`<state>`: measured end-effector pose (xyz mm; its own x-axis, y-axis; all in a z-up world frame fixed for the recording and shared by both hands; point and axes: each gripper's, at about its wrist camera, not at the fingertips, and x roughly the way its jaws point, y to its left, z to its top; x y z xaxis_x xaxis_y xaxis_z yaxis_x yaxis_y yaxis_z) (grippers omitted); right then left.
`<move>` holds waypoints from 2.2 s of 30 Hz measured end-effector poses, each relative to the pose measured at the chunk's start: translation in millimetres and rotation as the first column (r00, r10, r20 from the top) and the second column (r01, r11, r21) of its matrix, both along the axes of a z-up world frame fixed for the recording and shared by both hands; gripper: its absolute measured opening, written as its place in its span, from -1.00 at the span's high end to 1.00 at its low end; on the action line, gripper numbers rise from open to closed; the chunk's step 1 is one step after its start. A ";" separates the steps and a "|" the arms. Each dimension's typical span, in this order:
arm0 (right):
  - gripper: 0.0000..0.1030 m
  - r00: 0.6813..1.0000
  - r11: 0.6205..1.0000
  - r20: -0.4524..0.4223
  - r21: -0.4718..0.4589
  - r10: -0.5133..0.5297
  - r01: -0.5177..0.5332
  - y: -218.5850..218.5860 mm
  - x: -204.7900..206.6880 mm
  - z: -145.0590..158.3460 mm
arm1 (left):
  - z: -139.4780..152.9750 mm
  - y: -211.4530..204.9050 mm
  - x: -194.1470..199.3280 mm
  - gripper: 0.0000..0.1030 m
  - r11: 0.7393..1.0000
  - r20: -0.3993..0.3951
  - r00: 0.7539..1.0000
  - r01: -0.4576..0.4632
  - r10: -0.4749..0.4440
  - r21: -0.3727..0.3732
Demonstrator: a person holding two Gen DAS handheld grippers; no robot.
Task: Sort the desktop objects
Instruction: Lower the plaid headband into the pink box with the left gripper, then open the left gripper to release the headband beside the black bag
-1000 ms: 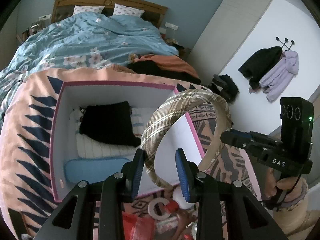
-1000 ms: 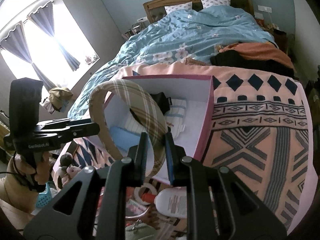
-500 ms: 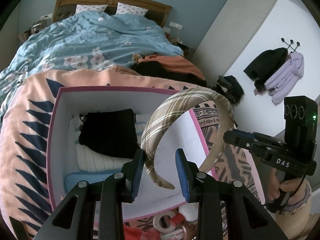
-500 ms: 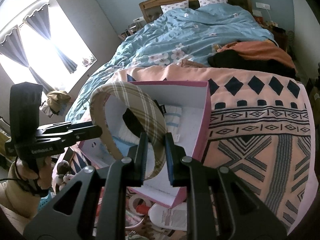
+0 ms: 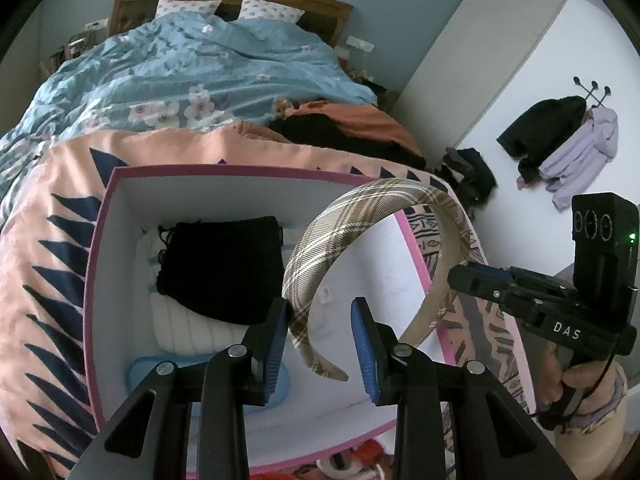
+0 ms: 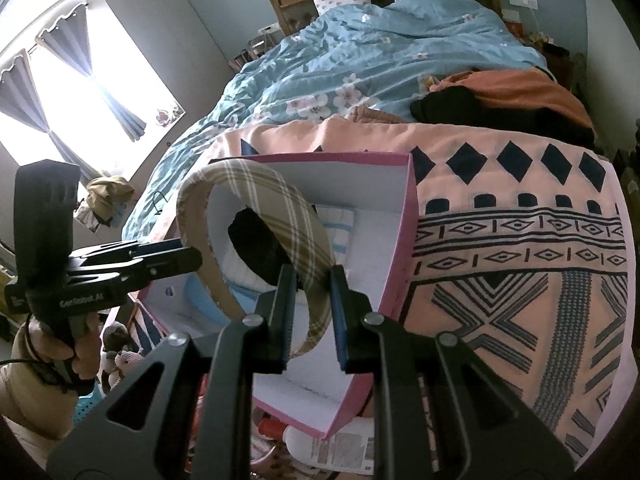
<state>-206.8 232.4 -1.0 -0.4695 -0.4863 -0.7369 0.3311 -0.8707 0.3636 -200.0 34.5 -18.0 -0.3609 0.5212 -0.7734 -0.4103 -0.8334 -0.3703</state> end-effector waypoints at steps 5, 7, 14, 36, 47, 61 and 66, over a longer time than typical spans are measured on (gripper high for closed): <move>0.61 1.000 1.000 0.009 0.010 -0.004 0.004 -1.6 -7.8 -5.5 | -6.0 2.2 -5.7 0.39 1.000 0.017 1.000 -0.008 0.009 -0.004; 0.61 1.000 1.000 0.013 0.015 -0.006 0.006 -1.7 -10.5 -7.9 | -8.6 3.3 -8.8 0.39 1.000 0.023 1.000 -0.012 0.012 -0.007; 0.61 1.000 0.999 0.030 0.039 -0.008 0.007 -4.4 -21.5 -16.5 | -17.7 5.6 -18.1 0.39 1.000 0.046 0.999 -0.023 0.024 -0.012; 0.61 0.997 0.992 0.072 0.123 0.006 -0.015 -15.6 -48.1 -38.1 | -49.8 11.0 -40.4 0.39 0.997 0.117 0.991 -0.052 0.058 -0.050; 0.58 0.997 0.971 0.082 0.236 0.013 -0.032 -30.9 -69.0 -52.2 | -65.1 17.6 -63.0 0.39 0.994 0.159 0.984 -0.062 0.075 -0.090; 0.52 0.997 0.877 0.031 0.475 0.067 -0.073 -63.1 -75.2 -64.4 | -86.6 20.1 -80.5 0.39 0.989 0.204 0.974 -0.076 0.101 -0.125; 0.13 0.996 0.848 0.003 0.524 0.086 -0.075 -70.4 -73.0 -66.9 | -89.4 21.0 -81.6 0.39 0.990 0.215 0.971 -0.079 0.103 -0.116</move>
<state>-279.8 162.1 -67.9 -0.4625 -0.0675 -0.8840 0.4102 -0.9002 -0.1459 -281.6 55.4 -107.3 -0.2174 0.4049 -0.8881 -0.2494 -0.9027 -0.3505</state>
